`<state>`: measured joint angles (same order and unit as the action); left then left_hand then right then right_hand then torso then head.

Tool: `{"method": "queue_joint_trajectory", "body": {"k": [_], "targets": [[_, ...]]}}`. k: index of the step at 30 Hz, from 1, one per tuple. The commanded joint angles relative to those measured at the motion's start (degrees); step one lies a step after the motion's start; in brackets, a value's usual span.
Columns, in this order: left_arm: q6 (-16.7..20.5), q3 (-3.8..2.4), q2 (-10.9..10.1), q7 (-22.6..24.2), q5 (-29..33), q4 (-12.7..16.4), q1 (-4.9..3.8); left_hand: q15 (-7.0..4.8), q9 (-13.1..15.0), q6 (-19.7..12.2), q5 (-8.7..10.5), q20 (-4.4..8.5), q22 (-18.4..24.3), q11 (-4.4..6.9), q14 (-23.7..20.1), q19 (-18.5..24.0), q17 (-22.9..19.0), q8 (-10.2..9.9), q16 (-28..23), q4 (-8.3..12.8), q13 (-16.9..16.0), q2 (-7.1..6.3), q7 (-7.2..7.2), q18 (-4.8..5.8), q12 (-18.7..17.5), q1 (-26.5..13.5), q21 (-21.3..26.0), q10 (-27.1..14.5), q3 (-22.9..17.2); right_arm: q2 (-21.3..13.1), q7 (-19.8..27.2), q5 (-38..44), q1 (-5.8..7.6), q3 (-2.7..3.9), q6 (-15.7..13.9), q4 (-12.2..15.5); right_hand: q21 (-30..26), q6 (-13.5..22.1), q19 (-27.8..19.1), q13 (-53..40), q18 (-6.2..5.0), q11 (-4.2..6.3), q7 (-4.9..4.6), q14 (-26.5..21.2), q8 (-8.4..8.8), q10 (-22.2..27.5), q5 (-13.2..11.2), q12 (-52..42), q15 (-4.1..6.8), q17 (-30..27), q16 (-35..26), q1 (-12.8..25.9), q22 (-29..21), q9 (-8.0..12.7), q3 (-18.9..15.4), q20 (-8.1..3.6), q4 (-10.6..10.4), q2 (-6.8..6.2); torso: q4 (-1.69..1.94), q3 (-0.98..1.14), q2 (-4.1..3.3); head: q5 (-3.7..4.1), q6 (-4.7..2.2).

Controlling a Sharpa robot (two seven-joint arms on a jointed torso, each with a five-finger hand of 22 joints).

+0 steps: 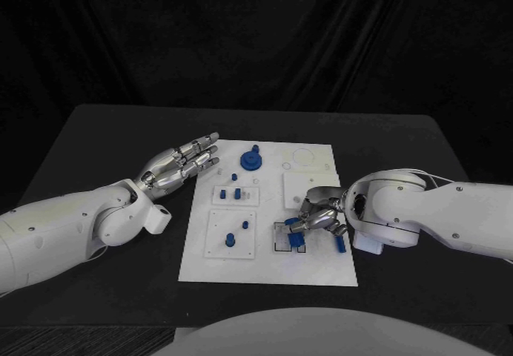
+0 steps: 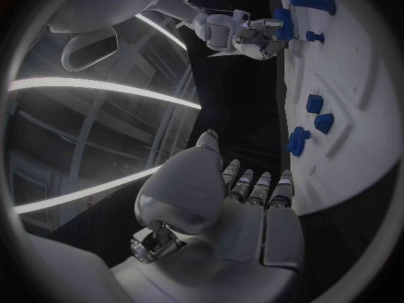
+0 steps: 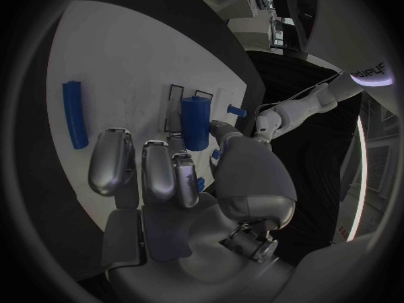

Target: Assemble the parts on the task board

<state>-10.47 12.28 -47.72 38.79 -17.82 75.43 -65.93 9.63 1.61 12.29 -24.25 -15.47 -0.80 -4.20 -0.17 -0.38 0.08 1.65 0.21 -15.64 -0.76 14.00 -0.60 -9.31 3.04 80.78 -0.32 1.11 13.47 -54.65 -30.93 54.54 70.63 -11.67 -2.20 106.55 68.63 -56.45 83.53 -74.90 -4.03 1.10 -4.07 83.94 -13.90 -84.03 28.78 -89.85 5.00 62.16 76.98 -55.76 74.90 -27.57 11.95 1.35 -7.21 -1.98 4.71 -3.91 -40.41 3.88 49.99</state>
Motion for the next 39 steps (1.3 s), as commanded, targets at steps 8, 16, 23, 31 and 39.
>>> {"method": "queue_joint_trajectory", "body": {"k": [8, 16, 23, 31, 39], "targets": [[-1.1, -0.05, 0.2, 8.6, 0.0, 0.0, 0.12, 0.52, 0.0, 0.3, -0.39, -0.37, 0.0, -0.35, 0.2, 0.0, -0.1, 0.0, -0.2, 0.3, 0.0, 0.48, 0.73, -0.65, -0.1, 0.4, 0.0, -0.1, -0.4, 0.2, -0.2, 0.7, -0.52, -0.27, 1.0, 0.2, -0.8, 0.8, -0.2, -15.1, -0.50, -0.17, 0.46, 1.9, -1.05, -6.0, -16.6, -0.2, -0.27, -0.3, -0.2, 2.5, 9.0, 1.8, -4.4, 0.22, -3.1, 0.04, 0.03, -0.01, -0.01, -0.16, 0.01], [-1.2, -0.05, 0.2, 8.4, 0.0, -0.1, 0.15, 0.61, 0.1, 0.4, -0.53, -0.43, 0.0, -0.35, 0.2, 0.1, -0.1, 0.0, -0.2, 0.4, 0.0, 0.51, 0.92, -0.62, -0.1, 0.5, 0.0, -0.1, -0.5, 0.3, -0.3, 0.7, -0.52, -0.27, 0.9, 0.2, -0.9, 0.7, -0.1, -15.1, -0.50, -0.10, 0.56, 1.9, -1.89, -6.0, -23.6, -0.2, -0.22, -0.3, -0.1, 3.6, 9.0, 2.1, -8.0, 0.19, -6.3, 0.97, 0.02, -0.01, 0.01, -0.21, 0.01], [-1.3, -0.05, 0.2, 8.2, 0.0, -0.2, 0.18, 0.61, 0.1, 0.4, -0.53, -0.43, 0.0, -0.35, 0.2, 0.1, -0.1, 0.0, -0.2, 0.4, 0.0, 0.51, 0.92, -0.62, -0.1, 0.5, 0.0, -0.1, -0.5, 0.2, -0.1, 0.7, -0.52, -0.27, 0.6, 0.4, -0.9, 0.2, -0.1, -15.1, -0.51, 0.07, 0.76, 1.9, -2.69, -6.0, -25.7, -0.2, -0.10, -0.1, 0.1, 4.9, 9.0, 2.0, -10.5, 0.09, -9.0, 1.21, 0.01, -0.02, -0.02, -0.27, 0.01], [-1.5, -0.05, 0.3, 7.9, 0.0, -0.3, 0.22, 0.78, 0.1, 0.8, -0.69, -0.53, 0.0, -0.26, 0.2, 0.1, -0.1, 0.1, -0.2, 0.7, 0.0, 0.65, 1.48, -0.54, -0.1, 0.7, 0.0, 0.0, -0.7, -0.1, 0.6, 0.7, -0.53, -0.27, -1.2, 0.6, -0.7, -1.1, 0.0, -15.1, -0.47, 0.66, 1.47, 2.0, -5.09, -6.0, -22.3, -0.2, 0.38, 0.4, 0.5, 9.8, 9.1, 0.6, -15.6, -0.32, -9.6, 3.71, 0.01, 0.00, 0.02, -0.46, 0.01], [-1.6, -0.05, 0.3, 7.6, 0.0, -0.3, 0.26, 0.85, 0.1, 0.9, -0.84, -0.57, 0.0, -0.15, 0.2, 0.0, -0.1, 0.1, -0.2, 0.9, 0.0, 0.72, 1.79, -0.51, -0.1, 0.8, 0.0, -0.1, -0.9, -0.6, 1.7, 0.7, -0.52, -0.27, -2.6, 0.9, -0.3, -2.2, 0.2, -15.1, -0.41, 1.66, 2.65, 2.0, -10.45, -6.0, -19.0, -0.2, 1.14, 0.8, 0.8, 8.8, 9.2, -3.7, -20.2, -1.00, -9.5, 7.34, 0.00, -0.02, 0.03, -0.57, 0.01]]}}
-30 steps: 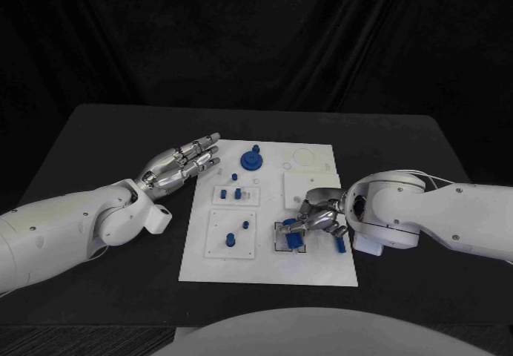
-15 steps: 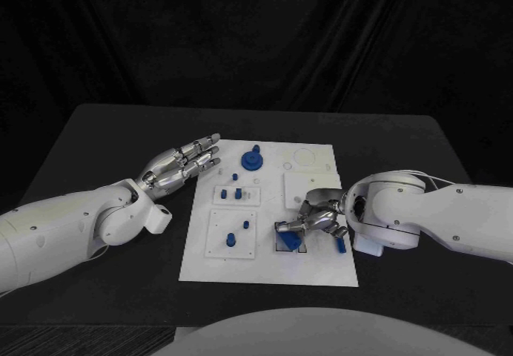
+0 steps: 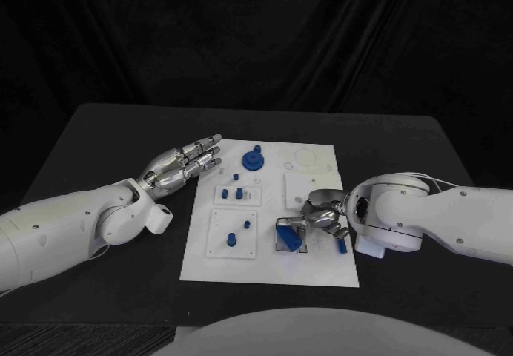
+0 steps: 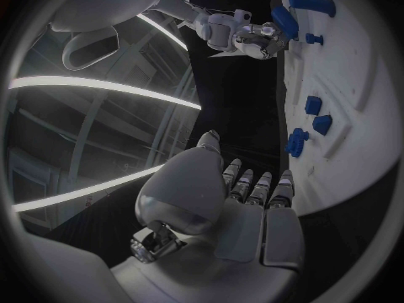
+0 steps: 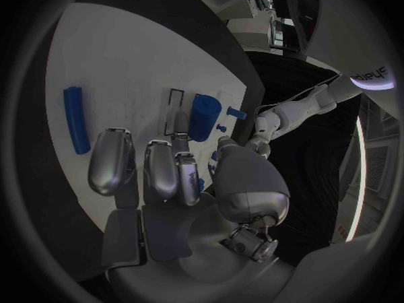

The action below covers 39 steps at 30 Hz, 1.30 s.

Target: Assemble the parts on the task board

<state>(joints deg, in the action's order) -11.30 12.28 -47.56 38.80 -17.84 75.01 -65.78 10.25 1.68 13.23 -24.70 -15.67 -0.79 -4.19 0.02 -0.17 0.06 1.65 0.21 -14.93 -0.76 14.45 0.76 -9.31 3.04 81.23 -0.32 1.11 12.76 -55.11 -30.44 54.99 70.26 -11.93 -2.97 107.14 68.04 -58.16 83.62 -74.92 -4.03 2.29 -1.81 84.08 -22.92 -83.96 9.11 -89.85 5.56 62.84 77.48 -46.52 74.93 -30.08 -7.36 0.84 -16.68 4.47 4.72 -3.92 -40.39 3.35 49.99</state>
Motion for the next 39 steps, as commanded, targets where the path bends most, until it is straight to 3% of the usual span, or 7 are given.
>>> {"method": "queue_joint_trajectory", "body": {"k": [1, 17, 19, 23, 27, 29, 39], "targets": [[-0.8, -0.05, 0.1, 7.6, 0.1, 0.1, 0.11, 0.24, 0.1, 0.0, -0.44, -0.38, 0.0, -0.17, 0.0, -0.2, -0.1, 0.1, -0.2, 0.2, 0.0, 0.28, 0.46, -0.51, -0.1, 0.4, 0.0, 0.0, -0.2, -0.3, 1.4, 0.2, -0.16, 0.00, -2.0, 0.3, 0.3, -0.6, 0.1, -15.1, -0.41, 0.59, 0.53, 1.9, -2.06, -6.0, 1.1, -0.2, 0.69, 0.2, 0.3, -0.7, 9.2, -1.7, -1.3, -0.57, 0.0, 1.23, 0.00, -0.01, 0.01, -0.05, 0.01], [-0.8, -0.05, 0.0, 7.4, 0.1, 0.1, 0.15, 0.36, 0.1, 0.4, -0.82, -0.46, -0.2, -0.37, 0.0, -0.2, 0.0, 0.1, -0.2, 0.8, 0.0, 0.46, 0.71, -0.48, 0.1, 0.8, -0.1, 0.1, -0.6, -5.1, 7.1, -1.1, 1.44, 0.01, -2.9, 2.7, 1.8, 1.3, 0.5, -15.1, -0.13, 1.25, 1.26, 2.2, -7.43, -6.0, 2.9, -0.2, 1.25, 1.6, 1.3, -3.6, 9.6, -7.4, -5.0, -1.12, 0.2, 3.98, 0.03, -0.04, 0.01, -0.53, 0.01], [-0.7, -0.05, 0.0, 7.4, 0.1, 0.1, 0.15, 0.38, 0.1, 0.3, -0.85, -0.47, -0.2, -0.43, 0.0, -0.2, 0.0, 0.1, -0.2, 0.9, -0.1, 0.46, 0.71, -0.48, 0.1, 0.9, -0.1, 0.1, -0.7, -5.2, 7.5, -1.1, 1.55, 0.01, -0.9, 2.4, 1.7, 2.9, 0.5, -15.1, -0.14, 1.21, 1.21, 2.1, -7.89, -6.0, 7.7, -0.2, 1.23, 1.6, 1.3, -9.9, 9.6, -8.3, -4.4, -1.18, 3.2, 3.21, 0.03, -0.04, 0.00, -0.62, 0.01], [-0.7, -0.05, 0.0, 7.4, 0.1, 0.1, 0.16, 0.38, 0.1, 0.3, -0.85, -0.47, -0.2, -0.43, 0.0, -0.2, 0.0, 0.1, -0.2, 0.9, -0.1, 0.46, 0.71, -0.48, 0.1, 0.9, -0.1, 0.1, -0.7, -5.1, 7.9, -1.0, 1.54, 0.00, 2.6, 1.6, 1.5, 4.1, 0.4, -15.1, -0.16, 0.97, 0.91, 2.0, -7.77, -6.0, 6.2, -0.2, 1.05, 1.3, 1.2, -13.2, 9.5, -8.6, -4.8, -1.03, 4.4, 2.51, -0.02, 0.01, -0.06, -0.83, 0.01], [-0.8, -0.05, 0.0, 7.4, 0.1, 0.1, 0.16, 0.38, 0.1, 0.3, -0.85, -0.47, -0.2, -0.43, 0.0, -0.2, 0.0, 0.1, -0.2, 0.9, -0.1, 0.46, 0.71, -0.48, 0.1, 0.9, -0.1, 0.1, -0.7, -5.0, 8.2, -1.0, 1.29, -0.01, 5.1, 1.2, 1.8, 4.1, 0.4, -15.1, -0.12, 0.86, 0.77, 2.1, -7.42, -6.0, 5.3, -0.2, 0.94, 1.4, 1.3, -12.0, 9.6, -8.3, -5.8, -0.91, 2.2, 3.59, -0.05, 0.06, -0.07, -1.00, 0.01], [-0.8, -0.05, 0.0, 7.3, 0.1, 0.1, 0.17, 0.38, 0.1, 0.3, -0.85, -0.47, -0.2, -0.43, 0.0, -0.2, 0.0, 0.1, -0.2, 0.9, -0.1, 0.46, 0.71, -0.48, 0.1, 0.9, -0.1, 0.1, -0.7, -4.9, 8.3, -0.9, 1.19, -0.01, 6.0, 1.1, 2.0, 3.4, 0.5, -15.1, -0.09, 0.83, 0.76, 2.1, -6.60, -6.0, 4.6, -0.2, 0.92, 1.6, 1.4, -10.9, 9.6, -7.5, -6.9, -0.86, 0.3, 4.41, 0.00, 0.00, -0.03, -0.88, 0.01], [-0.9, -0.05, 0.2, 7.3, 0.1, 0.0, 0.21, 0.43, 0.1, 0.4, -0.95, -0.50, -0.2, -0.56, 0.1, -0.3, 0.0, 0.1, -0.2, 1.0, -0.1, 0.48, 0.73, -0.47, 0.1, 0.9, -0.1, 0.1, -0.7, -4.2, 8.8, -1.1, 1.05, -0.01, 7.0, 0.6, 2.2, 2.1, 0.5, -15.1, -0.06, 0.35, 0.16, 2.1, -1.66, -6.0, 1.9, -0.2, 0.54, 1.6, 1.5, -8.6, 9.7, -3.5, -9.8, -0.56, 0.0, 6.61, 0.02, -0.03, -0.01, -0.79, 0.01]]}}
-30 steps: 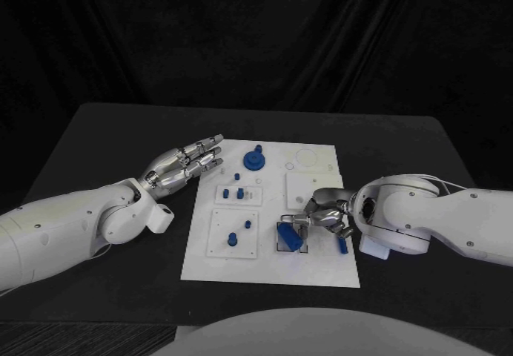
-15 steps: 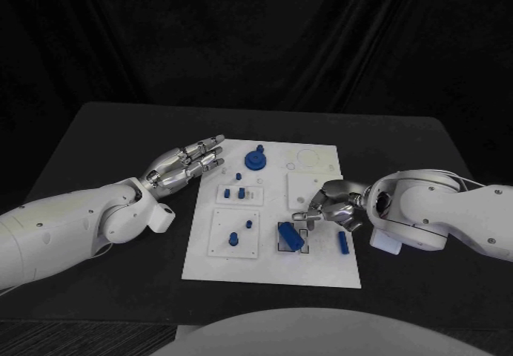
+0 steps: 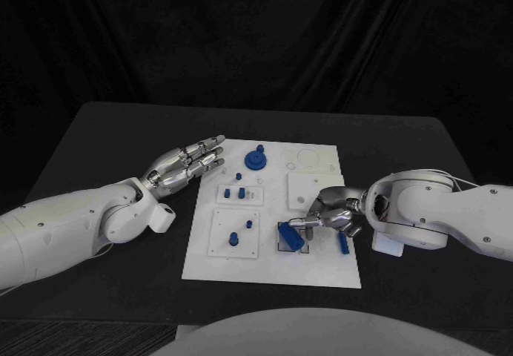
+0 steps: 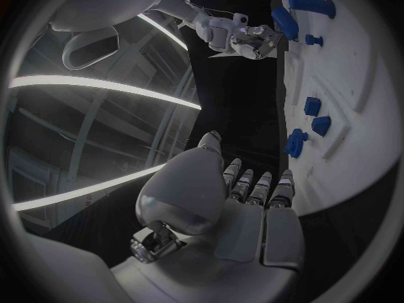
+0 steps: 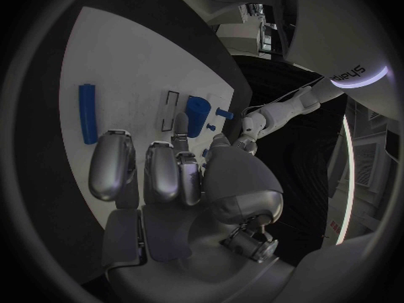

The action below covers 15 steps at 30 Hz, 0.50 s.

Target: Assemble the parts on the task board

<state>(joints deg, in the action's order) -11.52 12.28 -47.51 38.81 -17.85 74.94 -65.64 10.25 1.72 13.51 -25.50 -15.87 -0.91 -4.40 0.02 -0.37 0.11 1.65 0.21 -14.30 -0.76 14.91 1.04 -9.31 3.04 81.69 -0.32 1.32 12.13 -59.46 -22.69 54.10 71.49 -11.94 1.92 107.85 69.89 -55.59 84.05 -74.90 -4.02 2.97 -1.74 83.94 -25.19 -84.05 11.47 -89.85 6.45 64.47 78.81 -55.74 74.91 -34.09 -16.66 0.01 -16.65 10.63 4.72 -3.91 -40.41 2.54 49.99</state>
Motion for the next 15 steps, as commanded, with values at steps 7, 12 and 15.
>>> {"method": "queue_joint_trajectory", "body": {"k": [7, 12, 15], "targets": [[-0.7, -0.05, 0.1, 7.2, 0.1, 0.0, 0.12, 0.47, 0.0, 0.0, -0.21, -0.33, 0.0, -0.46, 0.1, 0.0, -0.1, 0.1, -0.2, 0.4, 0.0, 0.13, 0.44, -0.45, 0.1, 0.5, -0.1, -0.1, -0.2, 0.7, 1.6, -0.6, -0.23, 0.00, 2.0, -0.2, 0.5, -1.1, 0.0, -15.1, -0.06, -0.50, -0.11, 2.2, 2.30, -5.9, -1.4, -0.2, -0.50, 0.1, 0.3, 2.3, 9.7, 2.2, -2.0, 0.43, -0.1, 1.85, 0.03, -0.01, 0.00, -0.11, 0.01], [-0.8, -0.05, 0.2, 7.2, 0.1, 0.0, 0.20, 0.51, 0.0, 0.0, -0.22, -0.35, 0.0, -0.53, 0.0, 0.0, -0.1, 0.1, -0.2, 0.5, 0.0, 0.23, 0.43, -0.44, 0.1, 0.5, -0.1, -0.1, -0.3, 1.3, 2.1, -1.5, -0.30, 0.00, 2.2, -0.4, 0.5, -0.8, 0.0, -15.1, -0.05, -0.92, -0.63, 2.2, 4.85, -5.9, -1.9, -0.2, -0.80, 0.0, 0.3, 3.0, 9.7, 4.4, -3.3, 0.68, 0.0, 3.00, 0.01, -0.03, -0.01, -0.12, 0.01], [-0.8, -0.05, 0.2, 7.2, 0.1, 0.0, 0.26, 0.51, 0.0, 0.0, -0.22, -0.35, 0.0, -0.53, 0.0, 0.0, -0.1, 0.1, -0.2, 0.5, 0.0, 0.23, 0.43, -0.44, 0.1, 0.5, -0.1, -0.1, -0.3, 1.6, 2.5, -2.0, -0.33, 0.00, 2.1, -0.5, 0.6, -0.3, 0.0, -15.1, -0.03, -1.38, -1.16, 2.2, 7.13, -5.9, -2.0, -0.2, -1.17, 0.1, 0.3, 2.8, 9.7, 6.4, -4.0, 0.97, 0.0, 3.48, 0.00, -0.03, -0.01, -0.19, 0.01]]}}
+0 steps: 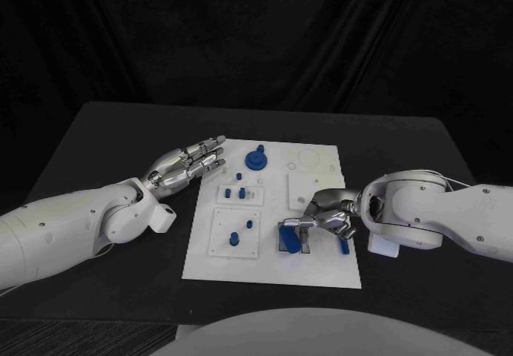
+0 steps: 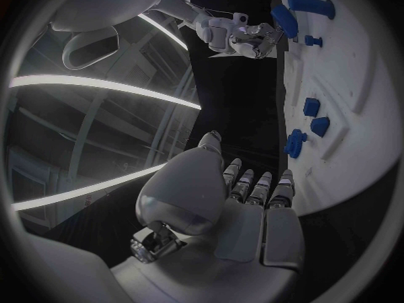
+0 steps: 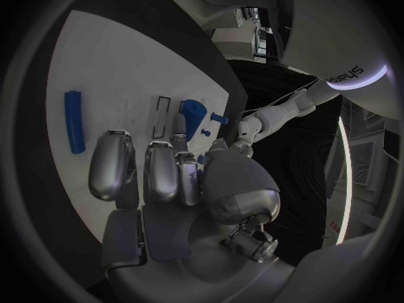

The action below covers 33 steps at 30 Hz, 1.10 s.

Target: Assemble the parts on the task board

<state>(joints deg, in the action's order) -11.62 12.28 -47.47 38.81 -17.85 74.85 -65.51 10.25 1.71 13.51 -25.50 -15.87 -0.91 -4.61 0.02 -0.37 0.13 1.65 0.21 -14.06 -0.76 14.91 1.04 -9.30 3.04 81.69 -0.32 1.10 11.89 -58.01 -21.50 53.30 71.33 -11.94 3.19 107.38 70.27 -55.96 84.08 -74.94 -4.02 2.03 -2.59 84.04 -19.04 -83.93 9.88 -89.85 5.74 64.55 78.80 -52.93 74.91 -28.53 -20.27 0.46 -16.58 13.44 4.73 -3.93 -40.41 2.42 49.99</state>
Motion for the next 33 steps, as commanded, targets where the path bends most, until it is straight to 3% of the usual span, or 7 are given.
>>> {"method": "queue_joint_trajectory", "body": {"k": [1, 15, 18, 19, 21, 28, 33], "targets": [[-0.7, -0.05, 0.1, 7.2, 0.1, 0.1, 0.14, 0.51, 0.0, 0.0, -0.22, -0.35, 0.0, -0.32, 0.1, 0.0, -0.1, 0.1, -0.2, 0.2, 0.0, 0.23, 0.43, -0.44, 0.1, 0.5, -0.1, 0.1, 0.0, 0.2, 1.3, -1.3, -0.18, 0.00, 0.8, -0.1, 0.2, 0.1, 0.0, -15.1, -0.03, -0.44, -0.31, 2.1, 0.99, -6.1, -0.4, -0.2, -0.46, 0.0, 0.3, 0.0, 9.7, 0.9, -0.4, 0.52, 0.0, 0.66, -0.01, -0.01, -0.02, -0.09, 0.01], [-0.8, -0.05, 0.1, 7.1, 0.1, 0.0, 0.33, 0.58, 0.0, -0.2, -0.26, -0.38, 0.0, -0.46, 0.1, -0.1, -0.1, 0.1, -0.2, 0.3, 0.0, 0.39, 0.40, -0.41, 0.1, 0.5, -0.1, 0.1, -0.2, 0.1, 2.9, -1.7, -0.22, 0.00, -0.6, -0.3, 0.5, -3.0, 0.0, -15.1, -0.02, -0.23, 0.02, 2.2, 2.27, -6.1, -0.2, -0.2, -0.34, 0.3, 0.6, -1.8, 9.8, 2.9, -1.4, 0.54, 0.5, 0.87, -0.01, 0.00, 0.01, -0.04, 0.01], [-0.9, -0.05, 0.1, 7.0, 0.1, 0.0, 0.35, 0.58, 0.0, -0.2, -0.26, -0.38, 0.0, -0.46, 0.1, -0.1, -0.1, 0.1, -0.2, 0.3, 0.0, 0.39, 0.40, -0.41, 0.1, 0.5, -0.1, 0.1, -0.2, 0.0, 3.7, 0.0, -0.23, 0.00, -0.9, -0.2, 0.6, -4.0, 0.0, -15.1, 0.00, -0.07, 0.20, 2.2, 2.38, -6.1, 0.6, -0.2, -0.23, 0.4, 0.6, -6.9, 9.8, 3.2, -0.7, 0.45, 3.8, -0.76, -0.01, 0.01, 0.00, -0.04, 0.01], [-0.9, -0.05, 0.1, 7.0, 0.1, 0.0, 0.36, 0.58, 0.0, -0.2, -0.26, -0.38, 0.0, -0.46, 0.1, -0.1, -0.1, 0.1, -0.2, 0.3, 0.0, 0.39, 0.40, -0.41, 0.1, 0.5, -0.1, 0.1, -0.2, -0.1, 4.3, 1.8, -0.26, 0.00, -1.0, 0.0, 0.8, -4.8, 0.1, -15.1, 0.03, 0.16, 0.47, 2.2, 1.72, -6.1, 1.5, -0.2, -0.06, 0.7, 0.8, -10.7, 9.8, 2.9, -0.2, 0.32, 6.8, -2.38, -0.02, 0.01, 0.01, -0.09, 0.01], [-0.9, -0.05, 0.1, 7.0, 0.1, 0.0, 0.37, 0.61, 0.0, -0.1, -0.29, -0.40, -0.1, -0.53, 0.1, -0.1, -0.1, 0.1, -0.2, 0.3, 0.0, 0.44, 0.39, -0.40, 0.1, 0.5, -0.1, 0.1, -0.2, -0.2, 4.8, 4.3, -0.32, 0.00, -1.2, 0.3, 1.1, -6.3, 0.1, -15.1, 0.07, 0.63, 1.07, 2.3, -0.20, -6.1, 1.1, -0.2, 0.29, 1.1, 1.0, -12.7, 9.9, 1.5, -0.3, 0.07, 8.5, -3.68, -0.02, 0.02, 0.00, -0.14, 0.01], [-1.0, -0.05, 0.0, 6.9, 0.1, 0.0, 0.42, 0.66, 0.0, -0.1, -0.38, -0.42, -0.1, -0.73, 0.1, -0.1, -0.1, 0.1, -0.1, 0.5, 0.0, 0.53, 0.37, -0.37, 0.1, 0.6, -0.1, 0.1, -0.4, -0.3, 4.9, 15.8, -0.62, 0.00, -1.8, 1.8, 1.4, -1.8, 0.2, -15.1, 0.15, 2.52, 3.28, 2.2, -16.93, -6.1, -1.3, -0.2, 1.84, 0.9, 0.8, -15.6, 10.0, -16.8, -0.9, -1.44, 12.2, -6.23, -0.01, 0.02, 0.03, -0.09, 0.01], [-1.1, -0.05, 0.0, 6.9, 0.1, 0.0, 0.45, 0.68, 0.0, -0.2, -0.42, -0.43, -0.1, -0.80, 0.1, -0.1, -0.1, 0.1, -0.1, 0.6, 0.0, 0.56, 0.37, -0.36, 0.1, 0.6, -0.1, 0.1, -0.5, 0.0, 3.5, 20.0, -0.91, 0.00, -1.6, 2.1, 1.6, -0.4, 0.3, -15.1, 0.20, 3.22, 4.11, 2.2, -22.71, -6.1, -1.8, -0.2, 2.36, 0.9, 0.8, -15.6, 10.0, -24.4, -0.8, -1.89, 12.1, -6.15, 0.01, 0.01, 0.01, -0.11, 0.01]]}}
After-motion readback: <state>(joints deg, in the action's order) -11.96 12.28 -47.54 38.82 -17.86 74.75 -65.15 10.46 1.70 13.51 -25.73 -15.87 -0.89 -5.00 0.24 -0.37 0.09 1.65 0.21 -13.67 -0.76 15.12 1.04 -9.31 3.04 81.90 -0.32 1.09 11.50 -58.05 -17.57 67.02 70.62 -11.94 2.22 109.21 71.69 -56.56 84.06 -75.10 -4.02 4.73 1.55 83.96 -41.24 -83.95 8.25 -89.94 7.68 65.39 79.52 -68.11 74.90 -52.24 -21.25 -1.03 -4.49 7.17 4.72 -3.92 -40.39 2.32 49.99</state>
